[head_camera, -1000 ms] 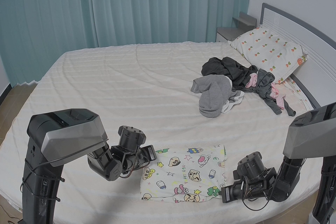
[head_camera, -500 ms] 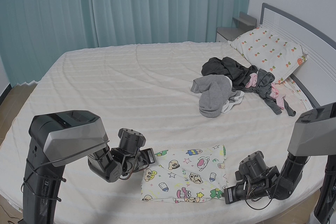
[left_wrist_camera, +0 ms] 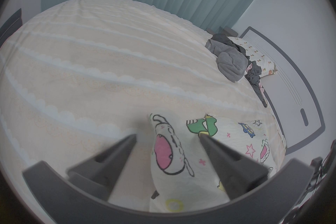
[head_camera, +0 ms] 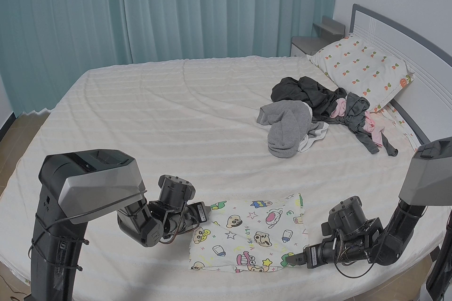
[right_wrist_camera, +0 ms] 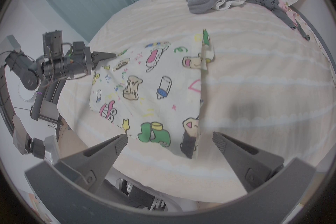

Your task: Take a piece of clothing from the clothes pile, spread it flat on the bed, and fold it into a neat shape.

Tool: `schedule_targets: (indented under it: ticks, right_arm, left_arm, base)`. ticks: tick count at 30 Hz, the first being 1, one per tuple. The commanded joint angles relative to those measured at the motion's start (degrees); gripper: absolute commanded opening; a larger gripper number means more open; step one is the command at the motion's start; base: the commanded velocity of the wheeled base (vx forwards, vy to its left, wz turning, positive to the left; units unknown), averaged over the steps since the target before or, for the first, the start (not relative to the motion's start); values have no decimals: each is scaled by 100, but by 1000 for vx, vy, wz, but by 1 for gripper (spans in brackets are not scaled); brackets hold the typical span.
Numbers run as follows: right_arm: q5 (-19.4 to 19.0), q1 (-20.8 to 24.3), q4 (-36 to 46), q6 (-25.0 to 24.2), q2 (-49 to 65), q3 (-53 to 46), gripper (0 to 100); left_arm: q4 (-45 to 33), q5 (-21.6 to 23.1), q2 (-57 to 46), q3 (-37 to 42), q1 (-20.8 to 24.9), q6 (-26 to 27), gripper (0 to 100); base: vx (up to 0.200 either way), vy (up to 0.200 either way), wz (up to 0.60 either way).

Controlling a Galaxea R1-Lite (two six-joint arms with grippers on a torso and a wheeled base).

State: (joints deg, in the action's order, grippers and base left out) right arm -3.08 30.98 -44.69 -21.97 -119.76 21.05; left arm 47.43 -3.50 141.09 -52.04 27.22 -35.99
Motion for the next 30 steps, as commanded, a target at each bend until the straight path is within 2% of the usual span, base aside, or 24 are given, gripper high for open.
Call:
schedule_targets:
  ticks: [1,5,9,11,12,13,14,15,18,26,27,30]
  right_arm:
    - [18,-250,-5,-1,181,373,100]
    - [18,-593,66,-18,-74,918,100]
    - [1,-795,373,-53,-496,1560,100]
    - [-26,-821,488,-71,-935,1920,100]
    - [-26,-821,488,-80,-979,1938,100]
    - [-8,-812,444,-115,-1243,2140,100]
    - [-8,-812,452,-124,-1252,2157,100]
    - [-70,-812,523,-203,-1304,2351,100]
    - [-113,-804,769,-211,-1339,2667,100]
    - [-210,-777,1164,-229,-1427,3151,100]
    - [-210,-777,1164,-229,-1427,3177,0]
    - [-210,-751,1156,-238,-1427,3194,0]
  left_arm:
    - [152,-10,-29,80,-121,-5,100]
    - [548,-2,-170,361,-375,-49,100]
    - [970,104,-442,898,-674,-515,100]
    - [1506,526,-539,1539,-797,-717,100]
    - [1558,552,-539,1601,-806,-717,100]
    - [2262,965,-539,2146,-947,-717,100]
    - [2323,1000,-539,2198,-964,-717,100]
    - [3263,1387,-478,2638,-1131,-717,100]
    - [4257,1528,-205,3024,-1219,-708,100]
    - [4257,1528,-144,3042,-1219,-734,100]
    - [4257,1528,-144,3042,-1219,-734,100]
    - [4257,1519,-135,3051,-1219,-726,100]
  base:
    - [0,0,0]
    - [0,0,0]
    - [0,0,0]
    - [0,0,0]
    - [0,0,0]
    - [0,0,0]
    - [0,0,0]
    - [0,0,0]
    - [0,0,0]
    - [0,0,0]
    - [0,0,0]
    - [0,0,0]
